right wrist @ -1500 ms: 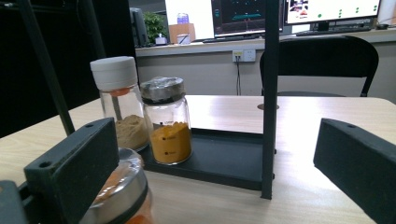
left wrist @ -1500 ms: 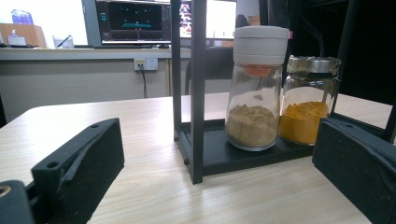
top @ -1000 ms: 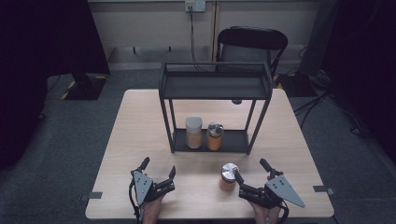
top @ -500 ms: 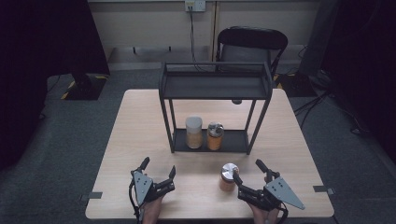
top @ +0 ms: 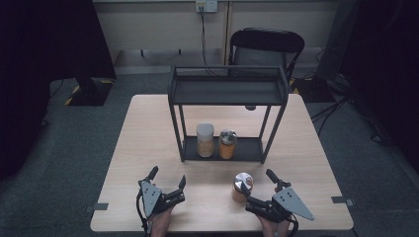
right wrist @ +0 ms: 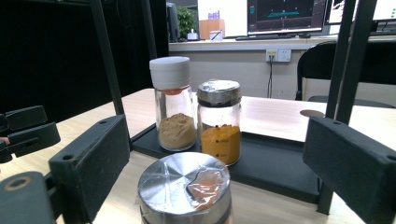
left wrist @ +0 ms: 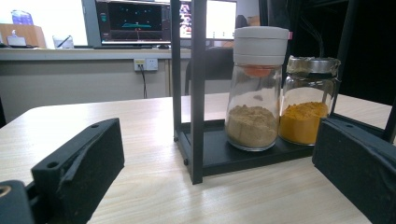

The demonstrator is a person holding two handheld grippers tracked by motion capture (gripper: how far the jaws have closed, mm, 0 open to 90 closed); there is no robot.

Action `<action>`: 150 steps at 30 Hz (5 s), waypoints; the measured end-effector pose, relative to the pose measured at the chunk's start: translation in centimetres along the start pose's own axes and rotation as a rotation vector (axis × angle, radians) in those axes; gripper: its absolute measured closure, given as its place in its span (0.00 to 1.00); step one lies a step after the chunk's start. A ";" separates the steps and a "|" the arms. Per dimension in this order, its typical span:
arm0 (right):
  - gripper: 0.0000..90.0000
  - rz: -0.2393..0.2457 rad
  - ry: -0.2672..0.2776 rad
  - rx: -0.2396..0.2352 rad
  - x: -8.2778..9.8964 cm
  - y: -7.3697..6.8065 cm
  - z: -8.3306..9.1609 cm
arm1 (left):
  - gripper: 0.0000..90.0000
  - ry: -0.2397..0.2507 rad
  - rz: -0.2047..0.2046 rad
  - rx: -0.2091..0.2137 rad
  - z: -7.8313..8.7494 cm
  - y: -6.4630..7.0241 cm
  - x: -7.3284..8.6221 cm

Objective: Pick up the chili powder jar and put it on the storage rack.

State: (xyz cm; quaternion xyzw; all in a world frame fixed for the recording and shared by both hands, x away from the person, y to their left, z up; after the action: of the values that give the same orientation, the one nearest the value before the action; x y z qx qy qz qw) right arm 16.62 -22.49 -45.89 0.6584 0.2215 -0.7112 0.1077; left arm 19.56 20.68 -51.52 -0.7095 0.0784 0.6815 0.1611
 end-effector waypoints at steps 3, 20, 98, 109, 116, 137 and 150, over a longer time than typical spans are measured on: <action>0.05 -0.004 0.029 0.004 0.6 -0.2 -0.1 | 0.02 0.000 -0.001 0.000 0.0 0.0 0.0; 0.07 0.006 -0.020 -0.015 1.3 -0.9 -1.1 | 0.02 -0.001 -0.001 0.000 0.0 0.0 0.0; 0.37 0.030 -0.114 -0.016 1.6 -0.9 -2.1 | 0.02 0.000 -0.004 0.002 0.0 0.0 0.0; 0.38 0.031 -0.116 -0.018 1.2 -0.8 -2.2 | 0.02 0.001 -0.004 0.002 0.0 0.0 0.0; 0.38 0.035 -0.119 -0.014 0.8 -0.7 -2.5 | 0.02 0.001 -0.004 0.002 0.0 0.0 0.0; 0.39 0.063 -0.125 -0.016 -0.8 -0.6 -3.7 | 0.02 0.001 -0.005 0.002 0.0 0.0 0.0; 0.39 0.071 -0.119 -0.026 -1.8 -0.6 -4.7 | 0.02 0.001 -0.004 0.003 0.0 -0.1 0.0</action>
State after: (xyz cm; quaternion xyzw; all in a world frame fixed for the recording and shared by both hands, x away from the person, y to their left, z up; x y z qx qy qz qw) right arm 20.78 -20.08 -44.15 0.6211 0.2003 -0.7418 0.1542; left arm 19.55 20.74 -51.53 -0.7099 0.0779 0.6807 0.1634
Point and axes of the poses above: each handheld gripper's, and its own axes: z roughly backward along the jaws, x roughly out of its underside, y roughly to its right, the point moved 3 cm from there along -z, roughly forward along the jaws, and after that the axes turned 7 degrees about -z, right-handed, at the moved point
